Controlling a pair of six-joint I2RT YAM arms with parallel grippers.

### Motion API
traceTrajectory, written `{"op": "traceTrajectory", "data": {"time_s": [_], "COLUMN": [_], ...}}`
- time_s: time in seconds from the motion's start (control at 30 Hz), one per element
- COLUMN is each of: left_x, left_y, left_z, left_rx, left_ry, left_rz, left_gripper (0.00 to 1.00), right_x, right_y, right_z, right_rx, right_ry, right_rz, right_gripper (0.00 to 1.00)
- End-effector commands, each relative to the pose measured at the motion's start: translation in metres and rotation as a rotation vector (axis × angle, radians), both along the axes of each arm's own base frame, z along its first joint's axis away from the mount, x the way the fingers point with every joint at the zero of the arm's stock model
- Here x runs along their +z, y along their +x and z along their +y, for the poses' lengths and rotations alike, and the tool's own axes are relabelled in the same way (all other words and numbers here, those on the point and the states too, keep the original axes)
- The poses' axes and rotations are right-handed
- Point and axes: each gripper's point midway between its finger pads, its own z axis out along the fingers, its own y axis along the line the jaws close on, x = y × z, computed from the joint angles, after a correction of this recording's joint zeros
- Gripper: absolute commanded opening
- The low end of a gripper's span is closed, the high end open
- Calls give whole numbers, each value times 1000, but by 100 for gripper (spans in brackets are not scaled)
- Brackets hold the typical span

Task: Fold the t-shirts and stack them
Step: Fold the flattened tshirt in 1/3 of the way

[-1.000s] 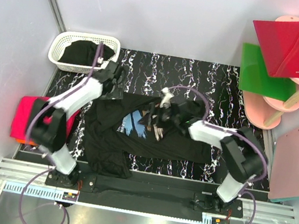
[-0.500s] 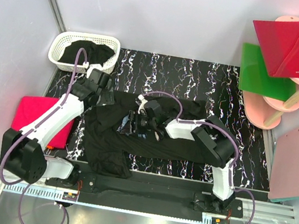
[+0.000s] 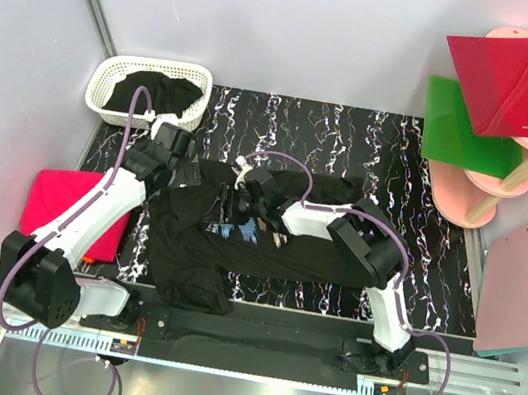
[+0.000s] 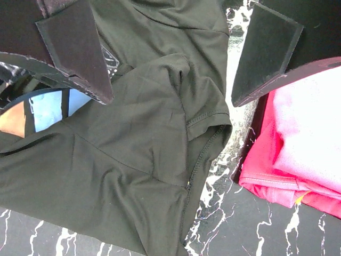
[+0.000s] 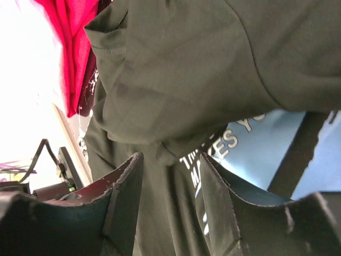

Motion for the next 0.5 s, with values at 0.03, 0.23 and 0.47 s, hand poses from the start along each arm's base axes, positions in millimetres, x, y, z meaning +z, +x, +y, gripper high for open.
{"op": "traceTrajectory", "data": {"time_s": [0.03,0.23,0.47], "left_x": [8,9,5], "left_y": [5,3,2], "left_z": [-1,2,3], "left_rx": [-2,3,9], "left_ry": [-11,-2,5], "left_rz": [-40,-39,-28], "left_gripper": [99,99,99], "right_x": [4,2,18], "right_y": [6,10,10], "right_z": [16,18,15], "right_rx": [-10,-12,-10], "right_ry": [8,-10,-7], "right_rz": [-7,-17,-54], "right_gripper": [49,37,0]}}
